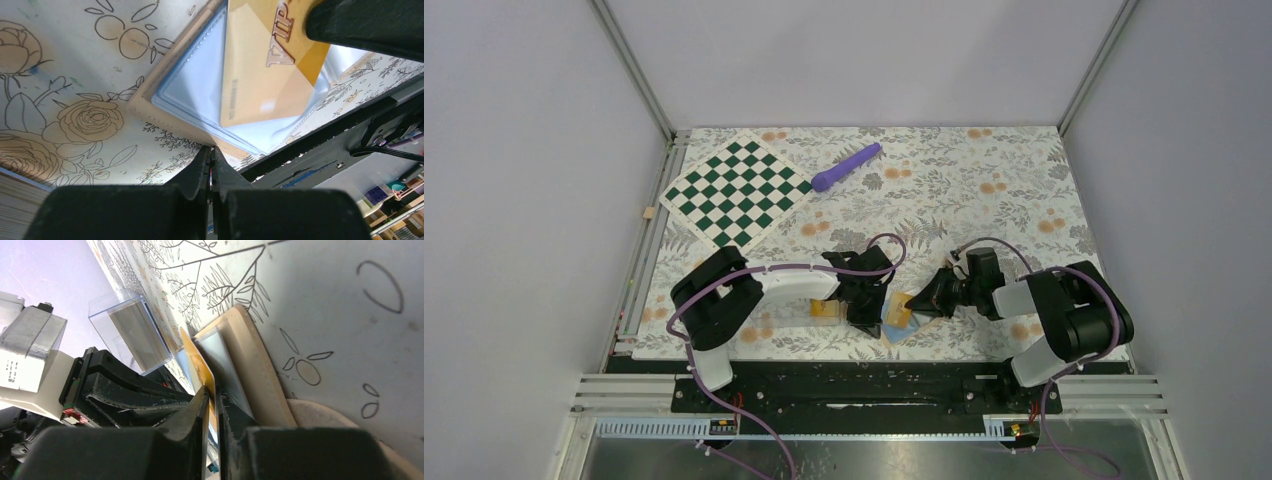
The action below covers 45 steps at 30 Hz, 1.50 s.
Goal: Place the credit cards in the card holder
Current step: Insert the credit card into the card holder.
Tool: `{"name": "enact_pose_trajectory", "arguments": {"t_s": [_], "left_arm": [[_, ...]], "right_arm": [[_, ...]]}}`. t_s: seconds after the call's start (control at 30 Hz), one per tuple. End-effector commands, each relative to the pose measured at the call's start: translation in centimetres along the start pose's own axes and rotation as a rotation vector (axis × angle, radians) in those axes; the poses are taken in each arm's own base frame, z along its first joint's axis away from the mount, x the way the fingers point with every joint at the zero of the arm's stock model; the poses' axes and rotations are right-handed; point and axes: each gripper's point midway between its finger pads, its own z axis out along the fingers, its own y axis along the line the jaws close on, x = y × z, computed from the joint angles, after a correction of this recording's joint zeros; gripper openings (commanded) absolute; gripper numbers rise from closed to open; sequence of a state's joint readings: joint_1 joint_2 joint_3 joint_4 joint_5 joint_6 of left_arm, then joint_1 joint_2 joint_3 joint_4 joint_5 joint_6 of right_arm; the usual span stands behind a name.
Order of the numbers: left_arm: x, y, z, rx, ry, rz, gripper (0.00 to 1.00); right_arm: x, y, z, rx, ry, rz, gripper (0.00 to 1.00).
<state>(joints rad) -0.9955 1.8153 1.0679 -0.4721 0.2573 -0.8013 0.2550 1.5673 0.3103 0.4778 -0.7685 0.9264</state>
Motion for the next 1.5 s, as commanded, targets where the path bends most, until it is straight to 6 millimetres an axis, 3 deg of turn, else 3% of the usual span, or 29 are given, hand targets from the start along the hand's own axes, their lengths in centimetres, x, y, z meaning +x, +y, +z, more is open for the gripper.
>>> {"name": "enact_pose_trajectory", "arguments": {"t_s": [0.0,0.07,0.37,0.63,0.73,0.77,0.9,1.03,1.17,1.33,1.47], "left_arm": [[-0.5,2.6,1.6,-0.100,-0.023,0.015,0.00],[-0.4,2.7,1.5,-0.104,-0.022,0.015,0.00],[-0.5,3.2,1.5,-0.130,-0.024,0.027,0.00],[-1.0,2.9,1.6,-0.126,-0.025,0.044,0.00],[-1.5,1.7,0.9,-0.075,-0.051,0.060,0.00],[-1.7,1.1,0.4,-0.051,-0.067,0.064,0.02],[-2.3,-1.0,-1.9,0.048,-0.140,0.032,0.32],[-2.1,-2.2,-3.2,0.148,-0.187,-0.041,0.45],[-1.4,-3.0,-2.3,0.277,-0.168,-0.135,0.51],[-0.7,-2.3,-0.6,0.253,-0.116,-0.206,0.54],[-1.3,-2.7,-0.2,0.313,-0.139,-0.236,0.55]], "right_arm": [[-0.3,0.5,-0.1,-0.018,-0.021,-0.050,0.08],[-0.3,0.6,-0.5,0.001,-0.025,-0.087,0.00],[-0.2,0.7,-3.8,0.158,-0.071,-0.246,0.00],[0.0,0.4,-4.2,0.174,-0.081,-0.257,0.00],[-0.2,0.7,-3.7,0.146,-0.082,-0.240,0.00],[-0.3,0.8,-3.5,0.136,-0.082,-0.228,0.00],[-0.3,0.5,-3.2,0.104,-0.124,-0.167,0.00],[0.1,-0.5,-3.3,0.124,-0.134,-0.139,0.00],[0.2,-0.8,-3.4,0.128,-0.160,-0.108,0.00],[0.5,-1.1,-3.6,0.124,-0.182,-0.071,0.00],[0.7,-1.7,-3.6,0.134,-0.181,-0.062,0.00]]}}
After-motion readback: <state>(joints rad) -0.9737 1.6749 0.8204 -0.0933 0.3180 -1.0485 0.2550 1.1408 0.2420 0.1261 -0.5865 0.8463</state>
